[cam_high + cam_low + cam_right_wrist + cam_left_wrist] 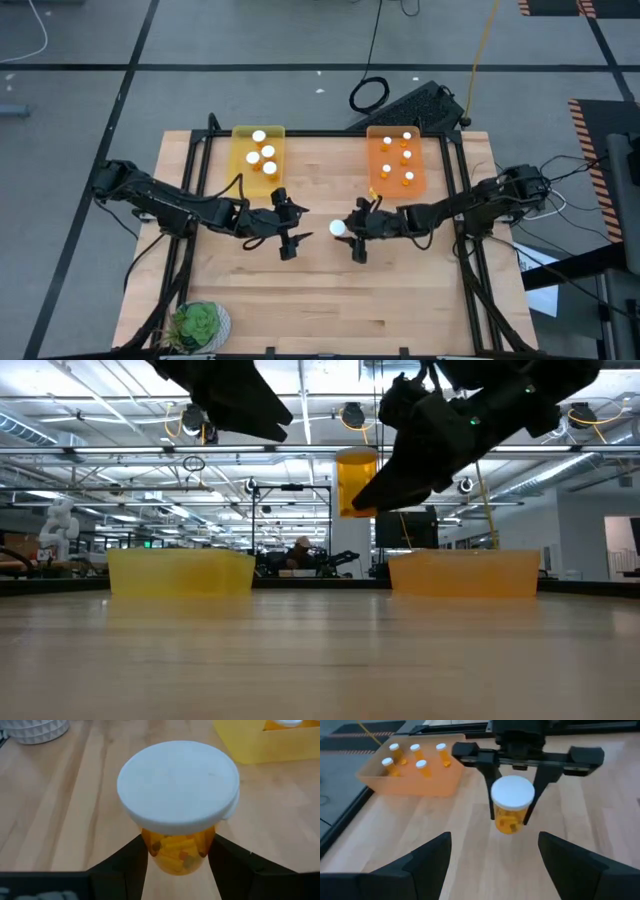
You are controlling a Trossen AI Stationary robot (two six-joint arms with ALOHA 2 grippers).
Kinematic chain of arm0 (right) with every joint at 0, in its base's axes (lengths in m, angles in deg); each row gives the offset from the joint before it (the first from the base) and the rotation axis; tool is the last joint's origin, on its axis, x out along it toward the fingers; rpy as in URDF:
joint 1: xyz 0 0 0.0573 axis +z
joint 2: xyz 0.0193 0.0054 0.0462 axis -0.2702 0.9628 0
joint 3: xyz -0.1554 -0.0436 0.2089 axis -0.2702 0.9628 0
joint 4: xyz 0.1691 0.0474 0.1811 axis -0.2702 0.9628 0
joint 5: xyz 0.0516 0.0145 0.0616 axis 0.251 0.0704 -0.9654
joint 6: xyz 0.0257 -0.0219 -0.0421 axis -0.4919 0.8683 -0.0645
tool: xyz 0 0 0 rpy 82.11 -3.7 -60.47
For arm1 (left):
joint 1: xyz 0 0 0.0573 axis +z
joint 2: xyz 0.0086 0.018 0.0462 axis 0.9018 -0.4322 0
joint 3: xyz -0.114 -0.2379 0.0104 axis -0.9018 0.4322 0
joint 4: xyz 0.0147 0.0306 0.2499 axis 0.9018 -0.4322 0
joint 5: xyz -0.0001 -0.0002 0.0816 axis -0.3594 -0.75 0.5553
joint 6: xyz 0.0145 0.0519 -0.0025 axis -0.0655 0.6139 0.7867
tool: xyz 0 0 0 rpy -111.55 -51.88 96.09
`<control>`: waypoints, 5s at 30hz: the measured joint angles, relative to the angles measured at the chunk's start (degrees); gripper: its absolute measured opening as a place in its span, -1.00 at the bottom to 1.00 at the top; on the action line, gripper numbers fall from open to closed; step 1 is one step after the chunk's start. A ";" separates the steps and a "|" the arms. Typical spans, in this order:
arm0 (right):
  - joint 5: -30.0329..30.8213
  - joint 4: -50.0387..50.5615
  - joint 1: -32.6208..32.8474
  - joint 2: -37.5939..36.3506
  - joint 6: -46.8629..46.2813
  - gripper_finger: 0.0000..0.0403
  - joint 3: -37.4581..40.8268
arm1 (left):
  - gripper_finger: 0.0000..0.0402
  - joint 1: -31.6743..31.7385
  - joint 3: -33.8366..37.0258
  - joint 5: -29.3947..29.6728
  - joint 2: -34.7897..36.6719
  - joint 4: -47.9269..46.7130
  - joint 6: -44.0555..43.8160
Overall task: Pick and place medicine bottles into bin by pill shape (circle, oval)
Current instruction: Put the large orange pill bottle into the yellow bin
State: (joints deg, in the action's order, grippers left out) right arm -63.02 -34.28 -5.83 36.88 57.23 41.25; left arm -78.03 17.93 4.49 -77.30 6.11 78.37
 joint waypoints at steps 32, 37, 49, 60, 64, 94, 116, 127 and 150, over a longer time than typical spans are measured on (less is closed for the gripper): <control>-2.47 2.12 -5.01 0.00 5.04 -0.10 -0.54 | 0.90 8.52 -21.88 -9.02 -21.44 -11.06 13.35; -2.47 1.26 -5.01 0.00 5.43 -0.10 -0.54 | 0.75 8.34 -21.87 -9.12 -22.40 -9.46 14.63; -2.47 1.25 -4.91 0.00 5.44 -0.10 -0.53 | 0.24 8.36 -21.84 -11.34 -23.23 -8.93 15.18; -2.26 1.24 -4.88 0.00 5.55 -0.09 -0.52 | 0.08 8.36 -21.84 -11.41 -23.23 -9.02 15.55; -2.25 1.24 -4.88 0.00 5.50 0.05 -0.52 | 0.12 8.36 -21.84 -11.41 -23.23 -9.21 15.62; -2.35 15.01 -4.56 -22.09 2.03 0.58 10.55 | 0.13 11.43 -19.40 -6.37 -3.05 -33.51 13.55; -2.01 -1.45 -0.72 -26.93 0.39 0.58 23.12 | 0.13 33.89 11.05 -6.04 17.86 -26.98 7.13; -1.77 -12.85 -0.72 -27.23 0.40 0.58 27.76 | 0.13 40.89 16.79 -11.47 17.40 -22.70 9.59; -2.17 -12.91 -0.75 -27.27 2.56 0.37 27.81 | 0.14 45.60 24.41 -14.62 17.27 -14.26 8.19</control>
State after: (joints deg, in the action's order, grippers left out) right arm -65.19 -47.19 -6.57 9.61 59.79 69.06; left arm -32.43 42.35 -10.13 -60.03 -8.15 86.56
